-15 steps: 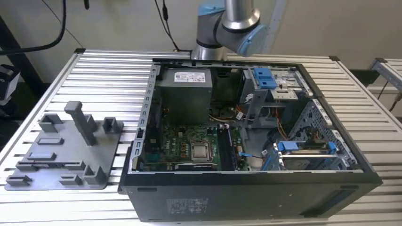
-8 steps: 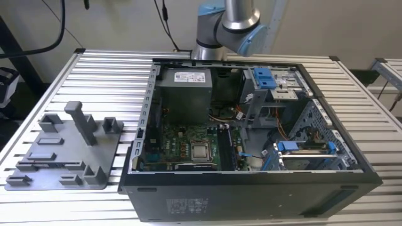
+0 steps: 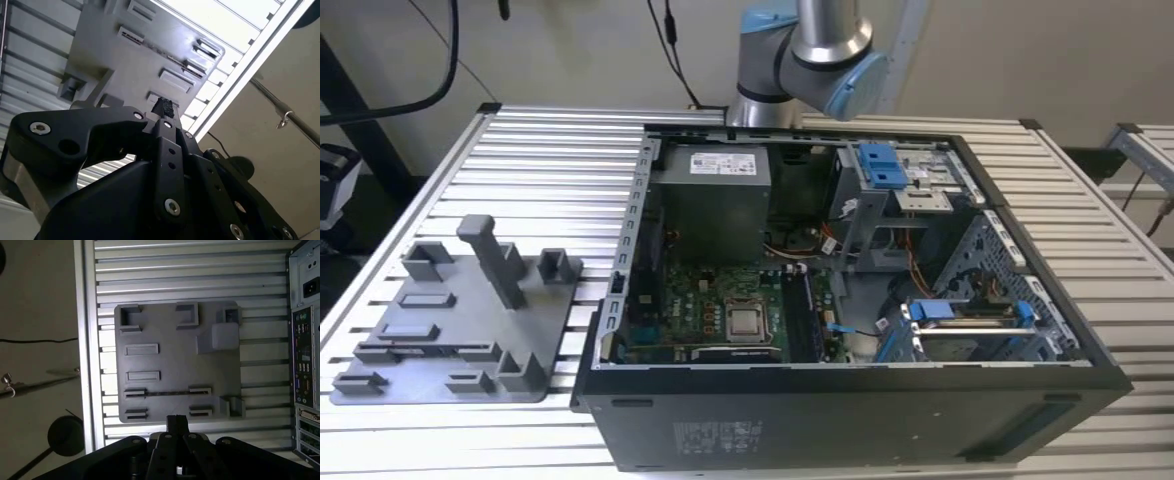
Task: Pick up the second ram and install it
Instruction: 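Pick up the second ram and move it above second insertion slot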
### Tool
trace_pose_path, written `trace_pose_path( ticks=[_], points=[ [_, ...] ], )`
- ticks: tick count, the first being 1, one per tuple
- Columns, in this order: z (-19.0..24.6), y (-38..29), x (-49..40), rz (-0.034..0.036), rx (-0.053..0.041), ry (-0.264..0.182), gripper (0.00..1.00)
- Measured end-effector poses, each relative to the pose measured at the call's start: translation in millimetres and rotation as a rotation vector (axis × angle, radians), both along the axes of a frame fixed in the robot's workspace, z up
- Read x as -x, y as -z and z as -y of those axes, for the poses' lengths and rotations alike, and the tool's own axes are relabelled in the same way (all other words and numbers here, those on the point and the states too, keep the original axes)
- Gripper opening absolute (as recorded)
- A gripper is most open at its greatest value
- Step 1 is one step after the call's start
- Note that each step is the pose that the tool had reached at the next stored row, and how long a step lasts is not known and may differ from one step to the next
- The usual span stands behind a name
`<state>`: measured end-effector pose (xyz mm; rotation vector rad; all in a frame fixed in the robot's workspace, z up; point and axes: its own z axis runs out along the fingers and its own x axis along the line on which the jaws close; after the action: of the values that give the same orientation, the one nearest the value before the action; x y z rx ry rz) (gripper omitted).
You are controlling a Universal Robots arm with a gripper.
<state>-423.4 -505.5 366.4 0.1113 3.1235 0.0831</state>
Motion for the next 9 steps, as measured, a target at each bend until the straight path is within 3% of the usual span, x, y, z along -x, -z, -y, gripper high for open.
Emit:
trace_pose_path(
  ticks=[5,9],
  points=[
    [0.0,0.0,0.0,0.0,0.0001,-0.003,0.11],
    [0.0,0.1,0.0,0.0,0.0,-0.034,0.11]
  ],
)
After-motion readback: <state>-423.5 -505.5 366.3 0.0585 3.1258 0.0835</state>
